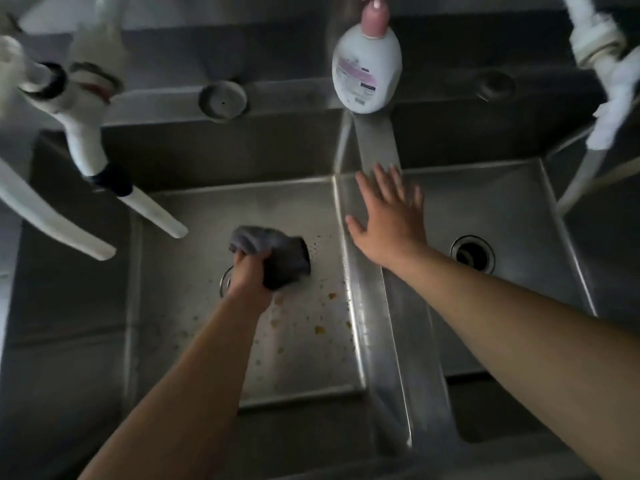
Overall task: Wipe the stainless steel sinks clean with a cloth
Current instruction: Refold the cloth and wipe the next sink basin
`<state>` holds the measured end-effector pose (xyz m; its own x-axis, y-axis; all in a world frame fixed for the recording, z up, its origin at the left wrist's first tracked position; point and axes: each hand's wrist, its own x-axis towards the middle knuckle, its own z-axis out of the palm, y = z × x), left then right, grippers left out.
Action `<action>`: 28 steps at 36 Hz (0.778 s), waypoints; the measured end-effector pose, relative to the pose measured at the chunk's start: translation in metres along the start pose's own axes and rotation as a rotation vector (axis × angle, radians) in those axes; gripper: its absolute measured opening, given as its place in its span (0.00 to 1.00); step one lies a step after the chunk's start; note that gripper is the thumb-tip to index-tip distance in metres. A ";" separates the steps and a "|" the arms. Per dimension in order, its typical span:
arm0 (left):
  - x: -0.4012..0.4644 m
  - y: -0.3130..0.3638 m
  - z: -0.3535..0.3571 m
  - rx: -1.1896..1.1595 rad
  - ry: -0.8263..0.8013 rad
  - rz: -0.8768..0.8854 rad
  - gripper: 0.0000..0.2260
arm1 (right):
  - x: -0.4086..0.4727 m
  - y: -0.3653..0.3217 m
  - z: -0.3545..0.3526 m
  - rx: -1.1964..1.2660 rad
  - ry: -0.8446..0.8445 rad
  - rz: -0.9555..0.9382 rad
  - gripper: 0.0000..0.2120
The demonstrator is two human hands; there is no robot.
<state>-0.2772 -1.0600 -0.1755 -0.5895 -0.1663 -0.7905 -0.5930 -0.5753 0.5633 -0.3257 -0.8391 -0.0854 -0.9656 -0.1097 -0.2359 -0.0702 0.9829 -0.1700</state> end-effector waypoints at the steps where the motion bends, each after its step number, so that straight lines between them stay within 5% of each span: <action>1: 0.013 0.010 0.012 -0.081 -0.040 0.029 0.22 | 0.004 0.000 0.003 -0.012 0.006 -0.002 0.35; 5: 0.059 0.040 0.056 -0.327 -0.116 0.093 0.20 | 0.005 0.001 0.016 0.024 0.140 0.007 0.32; 12: 0.084 -0.013 0.077 0.119 -0.074 -0.165 0.13 | 0.009 0.002 0.022 0.052 0.194 0.014 0.31; 14: 0.081 -0.027 0.070 0.334 0.003 -0.062 0.15 | 0.010 0.003 0.022 0.054 0.193 0.012 0.31; 20: 0.116 -0.018 0.033 1.400 0.051 0.619 0.27 | 0.011 0.004 0.021 0.057 0.173 0.012 0.36; 23: 0.149 -0.003 0.041 1.756 0.044 0.631 0.31 | 0.011 0.004 0.020 0.044 0.154 0.020 0.37; 28: 0.198 -0.007 0.056 1.932 0.119 0.561 0.29 | 0.011 0.004 0.022 0.038 0.204 0.009 0.36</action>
<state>-0.4209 -1.0437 -0.3225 -0.8984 -0.0755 -0.4327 -0.1353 0.9848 0.1091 -0.3314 -0.8395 -0.1102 -0.9971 -0.0654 -0.0395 -0.0560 0.9771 -0.2052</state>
